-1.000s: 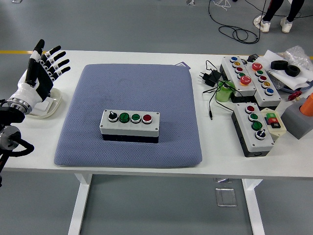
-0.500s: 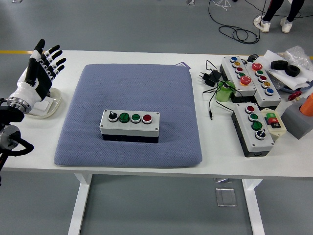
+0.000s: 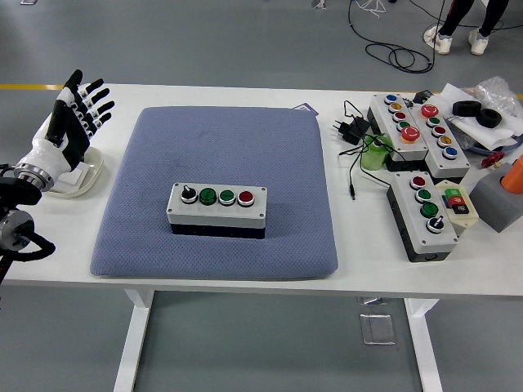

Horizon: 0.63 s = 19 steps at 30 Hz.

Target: Pick up the button,place it on the desk,press the button,press the button

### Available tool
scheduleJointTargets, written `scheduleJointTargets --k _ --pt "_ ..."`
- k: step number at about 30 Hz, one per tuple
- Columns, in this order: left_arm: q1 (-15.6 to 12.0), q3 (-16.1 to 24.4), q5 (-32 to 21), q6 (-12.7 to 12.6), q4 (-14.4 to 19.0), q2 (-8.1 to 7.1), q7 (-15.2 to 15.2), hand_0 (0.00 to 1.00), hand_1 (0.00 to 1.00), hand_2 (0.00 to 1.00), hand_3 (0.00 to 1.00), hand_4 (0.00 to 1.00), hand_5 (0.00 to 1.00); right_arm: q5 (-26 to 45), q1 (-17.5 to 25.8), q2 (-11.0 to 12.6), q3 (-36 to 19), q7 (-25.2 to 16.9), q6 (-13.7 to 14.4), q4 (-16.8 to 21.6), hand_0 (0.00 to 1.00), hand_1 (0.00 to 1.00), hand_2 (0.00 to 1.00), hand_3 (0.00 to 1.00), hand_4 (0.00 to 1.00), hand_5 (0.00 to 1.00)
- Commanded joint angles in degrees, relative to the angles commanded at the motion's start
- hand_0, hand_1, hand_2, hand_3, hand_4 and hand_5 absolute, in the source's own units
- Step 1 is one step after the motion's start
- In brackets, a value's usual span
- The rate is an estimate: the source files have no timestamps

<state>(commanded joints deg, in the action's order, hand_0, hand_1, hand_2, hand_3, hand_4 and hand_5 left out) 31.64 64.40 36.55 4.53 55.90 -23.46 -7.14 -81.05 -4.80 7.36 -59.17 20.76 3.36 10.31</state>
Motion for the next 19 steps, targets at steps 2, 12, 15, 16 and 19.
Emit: scheduleJointTargets --k 2,12,15,16,19 --pt "-0.06 -0.03 0.16 0.07 -0.12 -0.02 0.06 0.971 0.946 0.99 0.961 0.802 0.998 -0.09 0.08 0.01 -0.03 0.0 -0.03 0.0 0.636 0.458 0.611 0.565 0.305 0.238" --pt "-0.04 0.11 0.78 0.61 -0.31 -0.2 0.28 0.97 0.946 0.989 0.961 0.806 0.998 -0.06 0.1 0.02 0.03 -0.02 -0.06 0.0 0.636 0.458 0.612 0.565 0.305 0.237" --pt "-0.01 0.18 0.87 0.65 -0.45 -0.24 0.31 0.969 0.945 0.989 0.956 0.805 0.998 -0.05 0.11 0.03 0.02 -0.01 -0.08 0.0 0.637 0.458 0.612 0.564 0.305 0.239" --pt "-0.01 0.24 0.83 0.58 -0.56 -0.29 0.32 0.969 0.945 0.989 0.956 0.805 0.998 -0.03 0.11 0.04 0.04 -0.01 -0.09 0.0 0.637 0.458 0.612 0.564 0.305 0.239" --pt "-0.04 0.27 0.84 0.56 -0.63 -0.37 0.35 0.969 0.945 0.989 0.956 0.805 0.998 -0.07 0.1 0.03 0.02 0.01 -0.12 0.0 0.637 0.458 0.612 0.564 0.305 0.239"
